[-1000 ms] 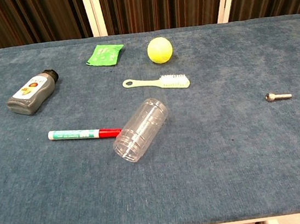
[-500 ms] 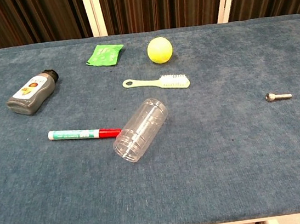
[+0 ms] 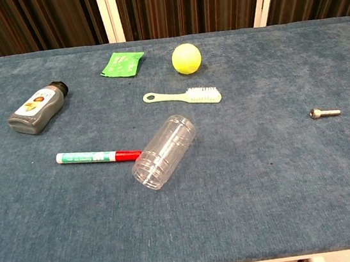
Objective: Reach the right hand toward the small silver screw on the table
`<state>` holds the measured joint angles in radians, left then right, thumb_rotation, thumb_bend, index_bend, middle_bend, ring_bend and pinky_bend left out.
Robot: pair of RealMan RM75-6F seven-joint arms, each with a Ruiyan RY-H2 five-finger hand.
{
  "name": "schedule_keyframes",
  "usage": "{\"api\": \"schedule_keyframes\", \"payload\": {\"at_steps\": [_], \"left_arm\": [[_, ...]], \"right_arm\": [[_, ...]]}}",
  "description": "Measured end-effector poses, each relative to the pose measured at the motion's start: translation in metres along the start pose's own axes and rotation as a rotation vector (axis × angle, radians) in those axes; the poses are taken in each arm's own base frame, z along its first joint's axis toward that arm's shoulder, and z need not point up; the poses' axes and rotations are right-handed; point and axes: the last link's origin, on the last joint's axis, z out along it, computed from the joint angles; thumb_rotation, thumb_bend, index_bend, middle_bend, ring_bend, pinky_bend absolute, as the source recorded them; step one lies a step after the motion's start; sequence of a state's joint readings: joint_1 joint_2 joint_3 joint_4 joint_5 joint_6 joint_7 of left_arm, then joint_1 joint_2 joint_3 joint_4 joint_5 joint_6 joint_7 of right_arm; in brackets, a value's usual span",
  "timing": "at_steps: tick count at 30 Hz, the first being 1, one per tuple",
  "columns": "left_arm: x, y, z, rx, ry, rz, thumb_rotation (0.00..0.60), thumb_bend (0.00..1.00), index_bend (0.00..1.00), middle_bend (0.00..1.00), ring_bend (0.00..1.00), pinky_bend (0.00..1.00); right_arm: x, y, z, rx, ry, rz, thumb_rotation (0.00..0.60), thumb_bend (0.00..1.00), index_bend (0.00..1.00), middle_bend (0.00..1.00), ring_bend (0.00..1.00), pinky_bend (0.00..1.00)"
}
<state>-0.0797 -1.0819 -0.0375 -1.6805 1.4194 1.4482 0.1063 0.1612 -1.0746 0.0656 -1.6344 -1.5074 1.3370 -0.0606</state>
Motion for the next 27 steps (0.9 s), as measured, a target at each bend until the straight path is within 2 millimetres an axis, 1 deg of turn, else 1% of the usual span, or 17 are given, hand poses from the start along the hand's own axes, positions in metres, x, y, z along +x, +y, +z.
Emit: {"api": "schedule_keyframes", "payload": {"at_steps": [4, 7, 9, 11, 14, 18, 22, 27], "left_arm": [[0.0, 0.0, 0.0, 0.01, 0.002, -0.003, 0.6, 0.39, 0.11, 0.03, 0.02, 0.07], [0.0, -0.001, 0.0, 0.017, 0.003, -0.003, 0.6, 0.39, 0.11, 0.03, 0.02, 0.07], [0.0, -0.001, 0.0, 0.023, 0.002, -0.001, 0.6, 0.39, 0.11, 0.03, 0.02, 0.07], [0.0, -0.001, 0.0, 0.029, 0.002, 0.001, 0.6, 0.39, 0.11, 0.03, 0.02, 0.07], [0.0, -0.002, -0.001, 0.036, 0.004, 0.002, 0.6, 0.39, 0.11, 0.03, 0.02, 0.07], [0.0, -0.002, -0.002, 0.043, 0.006, 0.006, 0.6, 0.39, 0.12, 0.03, 0.02, 0.07], [0.0, -0.001, -0.002, 0.044, 0.005, 0.011, 0.6, 0.39, 0.11, 0.03, 0.02, 0.07], [0.0, -0.002, -0.002, 0.046, 0.005, 0.018, 0.6, 0.39, 0.11, 0.03, 0.03, 0.07]], "right_arm": [[-0.011, 0.006, 0.016, -0.006, -0.036, 0.021, 0.6, 0.23, 0.33, 0.14, 0.08, 0.22], [-0.019, 0.01, 0.028, -0.009, -0.045, 0.056, 0.6, 0.23, 0.39, 0.14, 0.08, 0.21], [-0.025, 0.013, 0.037, -0.012, -0.041, 0.075, 0.6, 0.24, 0.43, 0.14, 0.08, 0.21], [-0.032, 0.015, 0.046, -0.014, -0.036, 0.084, 0.6, 0.27, 0.46, 0.14, 0.08, 0.2], [-0.043, 0.019, 0.057, -0.019, -0.031, 0.103, 0.6, 0.32, 0.48, 0.14, 0.08, 0.19], [-0.059, 0.022, 0.073, -0.026, -0.045, 0.119, 0.6, 0.35, 0.49, 0.14, 0.08, 0.19], [-0.076, 0.018, 0.089, -0.018, -0.09, 0.119, 0.6, 0.38, 0.49, 0.14, 0.08, 0.19], [-0.091, 0.001, 0.105, 0.017, -0.131, 0.117, 0.6, 0.39, 0.5, 0.14, 0.08, 0.19]]}}
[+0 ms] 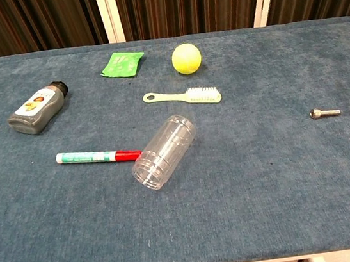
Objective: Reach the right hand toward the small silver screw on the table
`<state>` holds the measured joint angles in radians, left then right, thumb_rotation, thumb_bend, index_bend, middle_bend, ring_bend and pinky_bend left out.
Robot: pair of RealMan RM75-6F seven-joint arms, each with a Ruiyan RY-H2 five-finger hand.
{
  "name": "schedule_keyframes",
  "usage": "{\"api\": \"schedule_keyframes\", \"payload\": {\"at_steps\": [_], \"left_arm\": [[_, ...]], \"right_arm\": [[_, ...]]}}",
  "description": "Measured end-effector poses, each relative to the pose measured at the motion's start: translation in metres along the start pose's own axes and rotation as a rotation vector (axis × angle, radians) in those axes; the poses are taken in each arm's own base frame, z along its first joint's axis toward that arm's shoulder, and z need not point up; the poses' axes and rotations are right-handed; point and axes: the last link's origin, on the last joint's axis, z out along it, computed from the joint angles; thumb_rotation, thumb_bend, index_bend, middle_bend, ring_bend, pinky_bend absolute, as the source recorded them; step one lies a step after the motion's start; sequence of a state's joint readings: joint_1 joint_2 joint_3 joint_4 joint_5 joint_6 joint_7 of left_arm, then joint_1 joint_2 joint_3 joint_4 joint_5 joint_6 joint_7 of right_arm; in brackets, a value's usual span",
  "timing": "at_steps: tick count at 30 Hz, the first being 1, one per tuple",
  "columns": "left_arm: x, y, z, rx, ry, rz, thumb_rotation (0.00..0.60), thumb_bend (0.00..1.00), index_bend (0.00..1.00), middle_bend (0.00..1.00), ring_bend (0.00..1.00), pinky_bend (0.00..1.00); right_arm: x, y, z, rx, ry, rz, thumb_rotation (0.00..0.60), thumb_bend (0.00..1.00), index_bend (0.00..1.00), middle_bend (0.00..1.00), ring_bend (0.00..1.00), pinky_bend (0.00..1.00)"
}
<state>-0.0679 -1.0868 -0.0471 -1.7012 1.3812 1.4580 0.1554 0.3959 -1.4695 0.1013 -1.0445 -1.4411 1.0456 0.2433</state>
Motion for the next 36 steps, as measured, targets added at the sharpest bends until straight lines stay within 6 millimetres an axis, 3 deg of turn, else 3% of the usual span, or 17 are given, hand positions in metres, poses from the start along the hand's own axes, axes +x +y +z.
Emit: {"api": "schedule_keyframes", "payload": {"at_steps": [20, 36], "left_arm": [[-0.001, -0.001, 0.002, 0.009, -0.008, 0.008, 0.6, 0.39, 0.11, 0.03, 0.03, 0.07], [-0.001, -0.002, 0.003, 0.011, -0.005, 0.01, 0.6, 0.39, 0.11, 0.03, 0.03, 0.07]], "right_arm": [[-0.024, -0.052, 0.026, 0.117, -0.059, 0.029, 0.6, 0.46, 0.56, 0.14, 0.08, 0.19], [-0.032, -0.056, 0.026, 0.1, -0.115, 0.027, 0.6, 0.48, 0.6, 0.14, 0.09, 0.19]]}}
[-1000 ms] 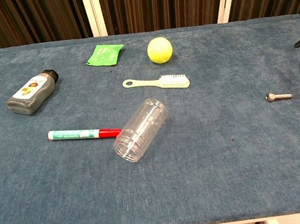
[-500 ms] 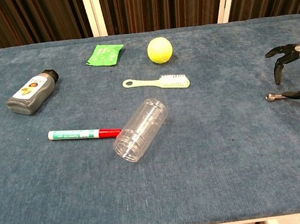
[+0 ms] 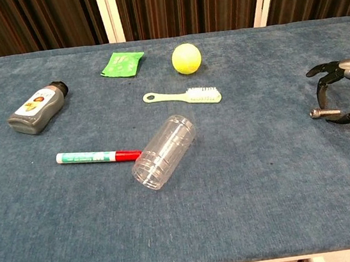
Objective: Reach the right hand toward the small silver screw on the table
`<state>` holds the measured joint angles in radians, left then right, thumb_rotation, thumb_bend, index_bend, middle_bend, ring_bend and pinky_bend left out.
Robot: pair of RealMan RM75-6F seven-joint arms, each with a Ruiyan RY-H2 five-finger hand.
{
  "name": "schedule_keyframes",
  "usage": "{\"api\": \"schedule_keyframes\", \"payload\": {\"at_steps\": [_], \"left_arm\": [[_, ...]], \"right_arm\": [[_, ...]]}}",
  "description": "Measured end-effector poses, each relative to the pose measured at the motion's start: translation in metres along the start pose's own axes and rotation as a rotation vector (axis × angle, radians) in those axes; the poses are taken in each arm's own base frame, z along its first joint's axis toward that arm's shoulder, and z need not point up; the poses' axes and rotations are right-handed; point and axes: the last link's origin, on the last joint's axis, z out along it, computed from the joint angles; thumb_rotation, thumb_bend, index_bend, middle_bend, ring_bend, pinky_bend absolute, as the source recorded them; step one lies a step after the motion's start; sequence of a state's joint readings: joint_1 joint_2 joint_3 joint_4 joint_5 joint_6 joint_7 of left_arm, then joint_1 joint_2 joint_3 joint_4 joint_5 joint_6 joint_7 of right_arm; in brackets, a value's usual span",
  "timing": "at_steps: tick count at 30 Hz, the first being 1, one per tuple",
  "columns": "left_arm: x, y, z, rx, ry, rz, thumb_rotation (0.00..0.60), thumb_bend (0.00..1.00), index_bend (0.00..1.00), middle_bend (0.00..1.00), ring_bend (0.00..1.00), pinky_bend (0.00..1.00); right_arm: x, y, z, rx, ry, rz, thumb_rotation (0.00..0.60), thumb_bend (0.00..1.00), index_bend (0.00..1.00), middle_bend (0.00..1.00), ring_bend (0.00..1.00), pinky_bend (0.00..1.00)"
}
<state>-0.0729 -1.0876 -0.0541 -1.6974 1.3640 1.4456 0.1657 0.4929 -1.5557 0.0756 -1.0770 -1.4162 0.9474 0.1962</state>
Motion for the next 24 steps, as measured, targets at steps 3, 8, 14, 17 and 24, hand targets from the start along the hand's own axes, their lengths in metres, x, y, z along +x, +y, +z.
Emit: {"api": "schedule_keyframes", "payload": {"at_steps": [3, 8, 14, 17, 24], "left_arm": [[0.0, 0.0, 0.0, 0.002, 0.0, 0.0, 0.6, 0.39, 0.11, 0.03, 0.03, 0.07], [0.0, -0.001, 0.0, 0.008, 0.002, -0.01, 0.6, 0.39, 0.11, 0.03, 0.04, 0.07], [0.0, -0.001, 0.0, 0.013, -0.001, -0.019, 0.6, 0.39, 0.11, 0.03, 0.04, 0.07], [0.0, 0.0, 0.0, 0.011, -0.002, -0.018, 0.6, 0.39, 0.11, 0.03, 0.04, 0.07], [0.0, 0.0, -0.001, 0.01, -0.002, -0.013, 0.6, 0.39, 0.11, 0.03, 0.04, 0.07]], "right_arm": [[-0.003, -0.001, 0.002, -0.007, -0.01, 0.001, 0.6, 0.51, 0.63, 0.14, 0.09, 0.19], [-0.004, -0.004, 0.004, -0.001, -0.009, 0.003, 0.6, 0.57, 0.69, 0.14, 0.1, 0.19], [0.004, -0.01, 0.004, 0.02, 0.03, 0.051, 0.6, 0.59, 0.71, 0.14, 0.11, 0.19], [0.013, -0.017, 0.004, 0.049, 0.062, 0.07, 0.6, 0.59, 0.71, 0.14, 0.12, 0.19], [0.034, -0.044, 0.008, 0.127, 0.121, 0.099, 0.6, 0.6, 0.71, 0.14, 0.13, 0.19]]}}
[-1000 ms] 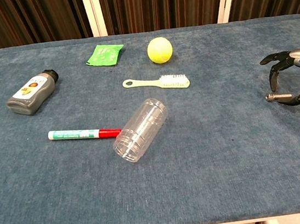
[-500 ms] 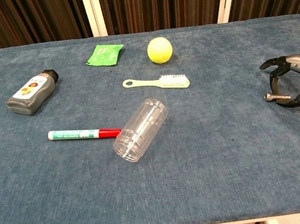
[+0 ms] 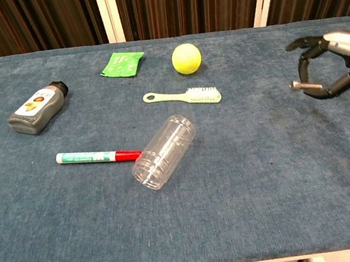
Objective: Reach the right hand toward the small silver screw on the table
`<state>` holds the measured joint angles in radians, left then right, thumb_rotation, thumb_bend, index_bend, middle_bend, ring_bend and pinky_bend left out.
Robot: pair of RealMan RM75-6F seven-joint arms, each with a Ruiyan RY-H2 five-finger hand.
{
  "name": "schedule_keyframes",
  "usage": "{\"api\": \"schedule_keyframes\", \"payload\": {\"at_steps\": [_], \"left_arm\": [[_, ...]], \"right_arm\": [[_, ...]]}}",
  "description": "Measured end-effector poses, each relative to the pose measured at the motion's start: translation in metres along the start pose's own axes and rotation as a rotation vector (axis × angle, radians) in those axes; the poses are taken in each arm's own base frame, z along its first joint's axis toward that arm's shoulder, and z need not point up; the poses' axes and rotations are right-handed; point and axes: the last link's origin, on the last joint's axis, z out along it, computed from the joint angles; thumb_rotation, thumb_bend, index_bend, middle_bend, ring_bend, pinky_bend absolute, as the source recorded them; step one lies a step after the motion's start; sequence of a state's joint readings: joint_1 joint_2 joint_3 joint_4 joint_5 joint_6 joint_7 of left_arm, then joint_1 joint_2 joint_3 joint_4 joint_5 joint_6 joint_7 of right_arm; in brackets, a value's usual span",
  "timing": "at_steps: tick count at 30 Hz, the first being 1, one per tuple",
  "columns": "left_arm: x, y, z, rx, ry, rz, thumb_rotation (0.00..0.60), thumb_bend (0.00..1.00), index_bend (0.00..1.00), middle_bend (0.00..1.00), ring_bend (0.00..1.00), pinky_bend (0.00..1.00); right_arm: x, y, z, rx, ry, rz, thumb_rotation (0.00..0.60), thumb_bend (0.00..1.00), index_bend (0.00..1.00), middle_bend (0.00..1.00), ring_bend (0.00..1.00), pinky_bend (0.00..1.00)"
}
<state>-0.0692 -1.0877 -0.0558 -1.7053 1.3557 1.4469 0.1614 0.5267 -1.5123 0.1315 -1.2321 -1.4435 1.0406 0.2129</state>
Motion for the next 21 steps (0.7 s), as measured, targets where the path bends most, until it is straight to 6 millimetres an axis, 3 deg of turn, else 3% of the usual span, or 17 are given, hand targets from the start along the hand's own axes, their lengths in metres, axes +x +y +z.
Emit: {"api": "schedule_keyframes", "payload": {"at_steps": [14, 21], "left_arm": [[-0.001, 0.0, 0.001, 0.006, -0.008, 0.001, 0.6, 0.39, 0.11, 0.03, 0.04, 0.07], [-0.001, 0.0, 0.001, 0.006, -0.011, 0.002, 0.6, 0.39, 0.11, 0.03, 0.04, 0.07]], "right_arm": [[0.067, -0.091, 0.027, 0.207, 0.169, 0.01, 0.6, 0.61, 0.71, 0.14, 0.14, 0.2], [0.099, -0.109, 0.017, 0.235, 0.238, 0.003, 0.6, 0.61, 0.71, 0.14, 0.14, 0.21]]}}
